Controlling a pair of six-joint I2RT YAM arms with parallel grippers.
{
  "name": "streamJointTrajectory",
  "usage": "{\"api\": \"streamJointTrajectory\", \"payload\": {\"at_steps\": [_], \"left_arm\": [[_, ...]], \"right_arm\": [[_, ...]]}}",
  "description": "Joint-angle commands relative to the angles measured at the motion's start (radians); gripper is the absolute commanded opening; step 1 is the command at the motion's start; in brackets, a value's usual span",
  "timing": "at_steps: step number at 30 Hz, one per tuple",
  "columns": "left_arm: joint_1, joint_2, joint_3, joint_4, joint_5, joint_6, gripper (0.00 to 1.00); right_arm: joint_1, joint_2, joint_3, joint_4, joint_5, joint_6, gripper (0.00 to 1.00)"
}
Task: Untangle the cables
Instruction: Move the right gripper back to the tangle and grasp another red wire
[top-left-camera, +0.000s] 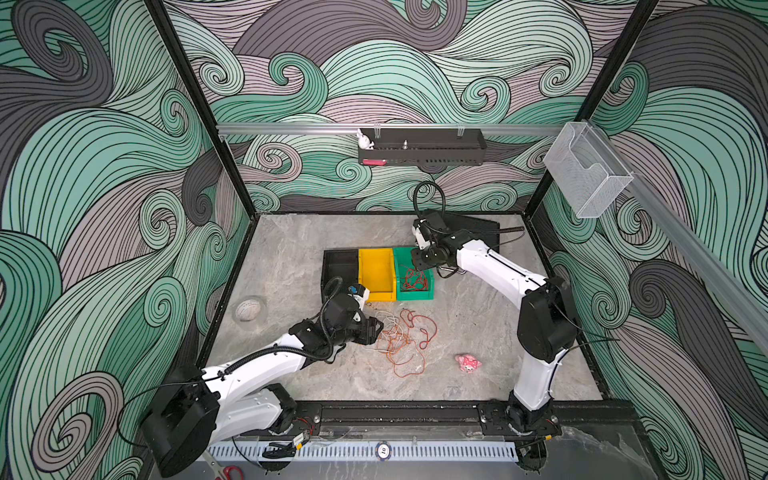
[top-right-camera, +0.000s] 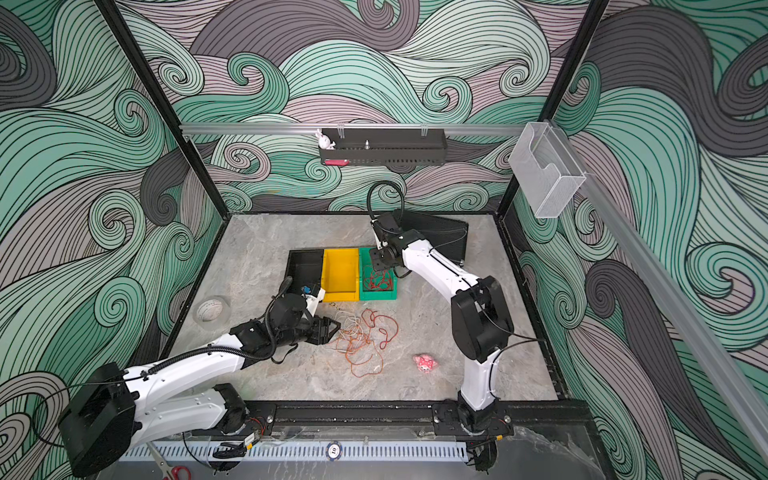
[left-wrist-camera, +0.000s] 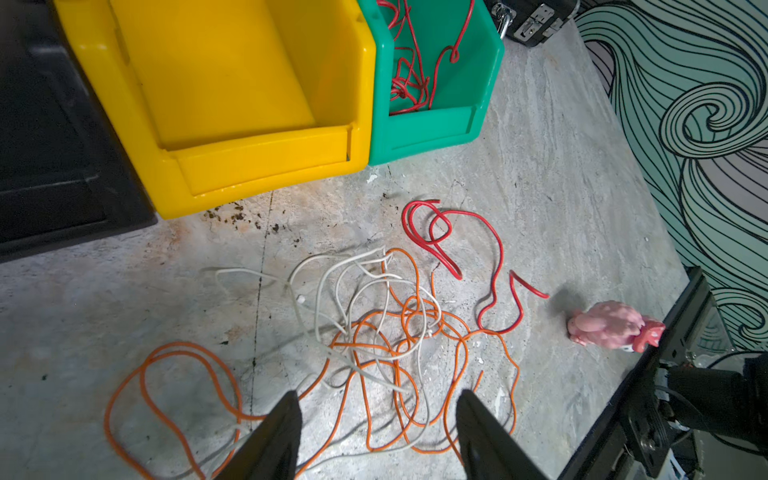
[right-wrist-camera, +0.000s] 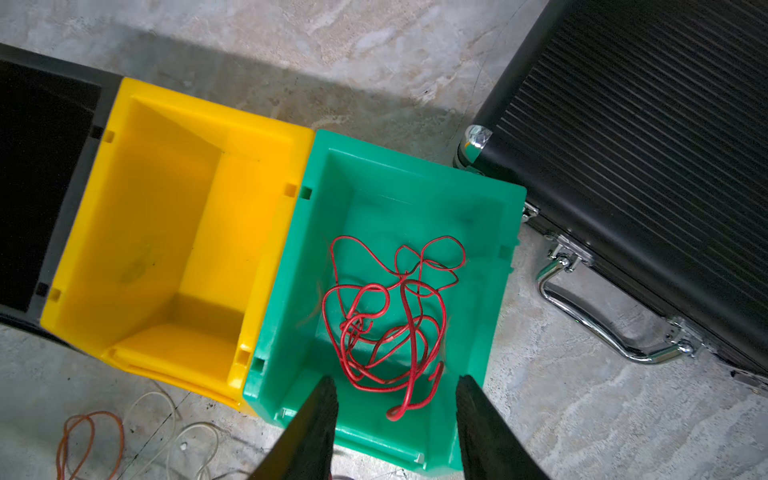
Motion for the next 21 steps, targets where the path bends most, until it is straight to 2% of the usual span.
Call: {"api": "streamJointTrajectory", "payload": {"at_steps": [1,8,16,21], "left_arm": [[0.004,-0.024,0.036,-0.031,-0.008,0.022,0.62],[0.000,-0.014,0.029,0.010,0.035,0.025,0.62],[-0.046,0.024,0.031,0.056,0.019,-0.001,0.62],[-0.063,0.036,0.030,0.064,-0.002,-0.010,0.62]], "right_arm": [[-0.002,-0.094,-0.014,-0.026,-0.020,-0.003,0.48],[0.014,-0.295,-0.222,0.024,-0.125,0.058,0.48],[0.077,-0.496,-0.505,0.083,-0.141,0.140,0.49],[0.117,-0.587,-0.635,0.107,-0.135,0.178,0.60]]}}
